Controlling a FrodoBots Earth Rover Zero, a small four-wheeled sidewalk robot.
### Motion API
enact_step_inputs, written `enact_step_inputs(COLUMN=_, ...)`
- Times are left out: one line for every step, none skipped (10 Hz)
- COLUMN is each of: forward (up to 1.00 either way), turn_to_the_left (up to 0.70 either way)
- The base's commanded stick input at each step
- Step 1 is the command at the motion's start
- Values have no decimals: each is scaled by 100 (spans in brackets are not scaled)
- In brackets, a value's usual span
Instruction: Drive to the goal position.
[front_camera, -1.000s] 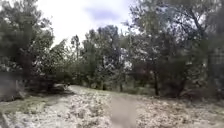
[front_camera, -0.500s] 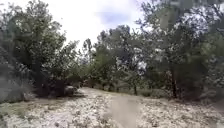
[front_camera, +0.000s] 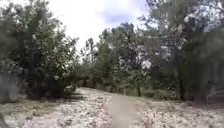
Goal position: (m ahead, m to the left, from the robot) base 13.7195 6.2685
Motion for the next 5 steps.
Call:
enact_step_inputs(forward=85, turn_to_the_left=14)
enact_step_inputs(forward=85, turn_to_the_left=0)
enact_step_inputs(forward=85, turn_to_the_left=0)
enact_step_inputs(forward=85, turn_to_the_left=0)
enact_step_inputs(forward=85, turn_to_the_left=0)
